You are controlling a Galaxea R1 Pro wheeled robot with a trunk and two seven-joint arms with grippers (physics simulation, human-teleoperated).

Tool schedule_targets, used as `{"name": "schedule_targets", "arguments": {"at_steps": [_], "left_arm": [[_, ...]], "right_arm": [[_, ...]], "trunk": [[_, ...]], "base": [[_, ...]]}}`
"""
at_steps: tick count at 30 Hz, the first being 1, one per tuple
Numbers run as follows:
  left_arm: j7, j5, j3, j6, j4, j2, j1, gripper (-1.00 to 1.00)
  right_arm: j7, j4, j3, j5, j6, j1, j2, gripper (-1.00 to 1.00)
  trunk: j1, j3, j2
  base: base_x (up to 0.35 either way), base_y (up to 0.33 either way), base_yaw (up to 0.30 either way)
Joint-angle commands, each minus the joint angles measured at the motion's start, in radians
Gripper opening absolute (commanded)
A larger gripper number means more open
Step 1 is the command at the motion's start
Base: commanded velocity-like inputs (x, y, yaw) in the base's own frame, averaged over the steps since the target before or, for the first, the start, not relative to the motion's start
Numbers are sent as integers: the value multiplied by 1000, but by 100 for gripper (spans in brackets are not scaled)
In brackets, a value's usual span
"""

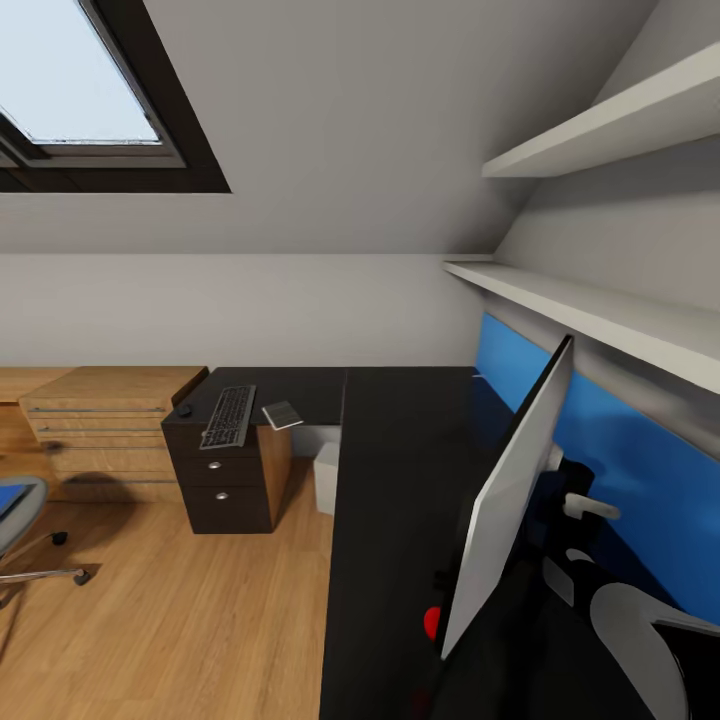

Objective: In the bedroom, organize the workspace by keeping the computer under the desk, ensuring the monitor is on the desk, placing the keyboard on the desk next to the monitor, placing the mouse on the desk next to the keyboard, moving the folder from the swivel chair onto the desk next to the mouse, stacking the notebook on top of the folder with the pen on top of the notebook, and positioning the swivel chair next to the desk.

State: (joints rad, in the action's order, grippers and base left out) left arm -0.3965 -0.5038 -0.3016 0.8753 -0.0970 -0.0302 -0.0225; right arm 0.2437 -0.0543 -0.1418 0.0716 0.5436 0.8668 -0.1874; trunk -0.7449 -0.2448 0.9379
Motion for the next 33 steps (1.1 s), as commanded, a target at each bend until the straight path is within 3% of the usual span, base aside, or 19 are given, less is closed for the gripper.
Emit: {"name": "schedule_targets", "arguments": {"at_steps": [1, 27, 28, 33], "left_arm": [[-6, -6, -9, 1, -3, -1, -1, 100], [-7, -6, -8, 2, -3, -1, 0, 100], [-7, -6, -8, 2, -3, -1, 0, 100], [-7, -6, -8, 2, -3, -1, -1, 100]], "right_arm": [[-4, -1, -2, 1, 6, 1, 0, -100], [-7, -1, -1, 0, 4, 1, 0, -100], [-7, -1, -1, 0, 4, 1, 0, 100], [-7, -1, -1, 0, 5, 1, 0, 100]], "trunk": [[0, -1, 1], [0, -1, 1], [0, -1, 1], [0, -1, 1]], "base": [[0, -107, 0], [0, -28, 0], [0, 0, 0], [0, 0, 0]]}}
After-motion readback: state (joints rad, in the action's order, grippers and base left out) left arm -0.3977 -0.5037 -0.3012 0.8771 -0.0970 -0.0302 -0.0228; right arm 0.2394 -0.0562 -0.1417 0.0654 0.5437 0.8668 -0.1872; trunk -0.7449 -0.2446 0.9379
